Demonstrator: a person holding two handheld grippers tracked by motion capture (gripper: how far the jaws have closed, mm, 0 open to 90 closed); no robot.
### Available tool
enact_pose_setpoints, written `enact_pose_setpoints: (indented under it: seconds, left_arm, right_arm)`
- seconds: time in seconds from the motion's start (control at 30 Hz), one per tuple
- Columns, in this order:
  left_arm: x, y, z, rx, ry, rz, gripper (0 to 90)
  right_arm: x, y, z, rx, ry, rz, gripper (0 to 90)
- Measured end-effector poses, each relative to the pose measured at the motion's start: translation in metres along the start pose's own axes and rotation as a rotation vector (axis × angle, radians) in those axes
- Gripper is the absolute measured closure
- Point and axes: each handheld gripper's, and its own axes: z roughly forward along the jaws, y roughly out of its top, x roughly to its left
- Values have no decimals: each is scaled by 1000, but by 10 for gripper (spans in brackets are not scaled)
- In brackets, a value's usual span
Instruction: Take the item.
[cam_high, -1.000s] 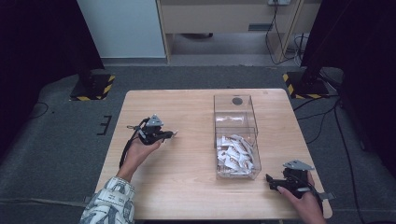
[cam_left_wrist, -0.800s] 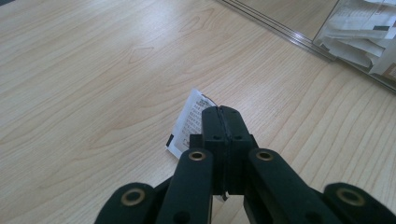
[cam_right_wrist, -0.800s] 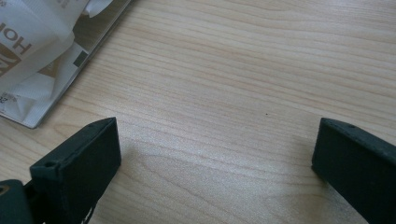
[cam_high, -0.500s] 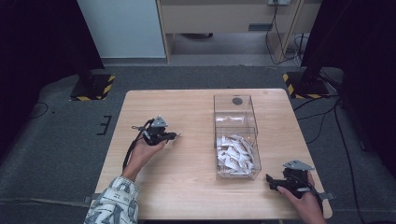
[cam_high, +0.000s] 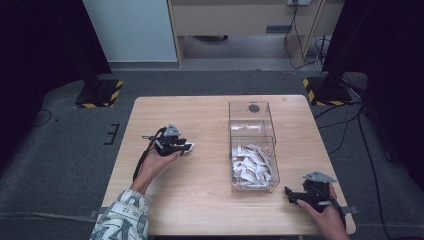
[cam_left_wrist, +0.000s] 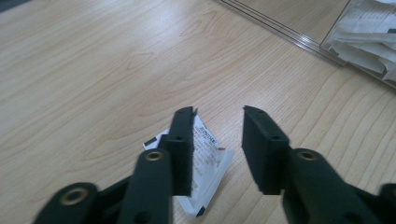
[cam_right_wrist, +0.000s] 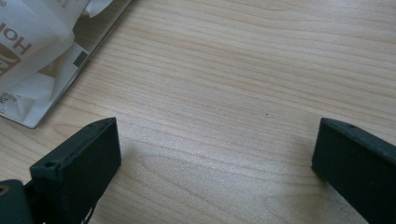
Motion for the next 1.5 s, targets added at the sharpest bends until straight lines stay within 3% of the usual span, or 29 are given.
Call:
enact_pose_setpoints:
  seconds: [0.17,0.33,0.5,0.8,0.97,1.13,1.5]
  left_arm:
    - [-5,3,-5,-24,25,14,350]
    - [-10,5,-14,-46,8,22,174]
    - [-16,3,-22,-56,-5,34,84]
    - [-26,-6,-37,-75,-19,34,60]
    - [-33,-22,-47,-59,-17,35,45]
    - [-36,-42,-59,-75,8,22,48]
    - [-33,-78,-69,9,18,-15,40]
  right_arm:
    - [0,0,0,0,0,0,16]
    - [0,0,0,0,0,0,16]
    - [0,0,0,0,0,0,16]
    - [0,0,0,1,0,0,16]
    - [0,0,0,1,0,0,16]
    - [0,0,0,3,0,1,16]
    - [0,0,0,3,-1,2,16]
